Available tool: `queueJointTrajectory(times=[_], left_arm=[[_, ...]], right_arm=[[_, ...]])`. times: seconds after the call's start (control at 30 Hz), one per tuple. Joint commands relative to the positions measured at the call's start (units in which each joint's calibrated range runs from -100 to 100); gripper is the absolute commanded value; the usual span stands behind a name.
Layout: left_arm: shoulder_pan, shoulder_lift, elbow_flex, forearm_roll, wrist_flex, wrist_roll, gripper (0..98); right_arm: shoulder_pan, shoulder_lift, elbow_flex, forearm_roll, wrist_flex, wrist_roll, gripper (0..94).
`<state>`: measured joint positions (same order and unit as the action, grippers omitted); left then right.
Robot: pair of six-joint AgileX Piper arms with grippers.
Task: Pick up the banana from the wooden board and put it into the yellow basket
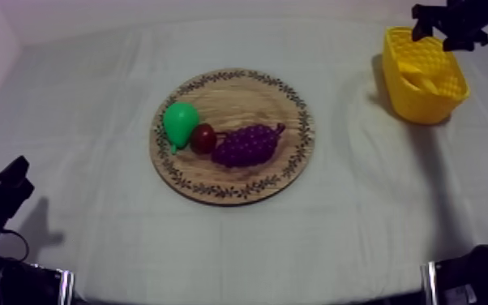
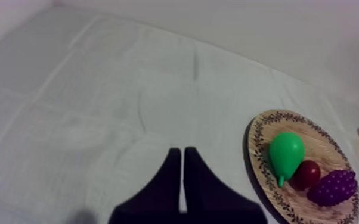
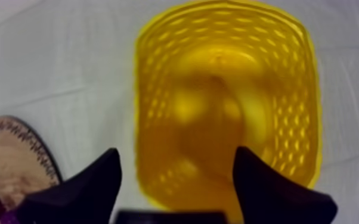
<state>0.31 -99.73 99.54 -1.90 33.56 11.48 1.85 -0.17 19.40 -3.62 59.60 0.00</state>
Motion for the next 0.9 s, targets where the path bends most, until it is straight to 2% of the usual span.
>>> queueJointTrajectory(times=[0.0, 0.23, 0.47, 0.6, 0.73, 0.87], left_arm=[[0.01, -0.01, 0.01, -0.02, -0.01, 0.0, 0.1], [0.01, -0.01, 0.01, -0.02, -0.01, 0.02, 0.1], [0.01, -0.01, 0.01, -0.02, -0.01, 0.02, 0.1], [0.01, -0.01, 0.01, -0.02, -0.01, 0.01, 0.1], [0.01, -0.01, 0.01, -0.02, -0.01, 0.0, 0.1], [0.01, -0.01, 0.01, -0.02, -0.01, -0.01, 0.1]], right_arm=[[-0.76, -9.31, 3.9, -0.13, -0.2, 0.23, 45.5], [-3.38, -25.77, 12.39, 0.29, 0.81, -0.31, 34.7], [-8.7, -45.66, 23.38, 5.26, -1.97, -3.75, 29.2], [-11.63, -56.68, 29.59, 7.17, -2.07, -4.53, 25.1], [-12.06, -61.98, 33.86, 7.48, -1.96, -4.47, 23.8], [-11.0, -66.33, 40.85, 7.69, -7.35, -3.83, 20.8]])
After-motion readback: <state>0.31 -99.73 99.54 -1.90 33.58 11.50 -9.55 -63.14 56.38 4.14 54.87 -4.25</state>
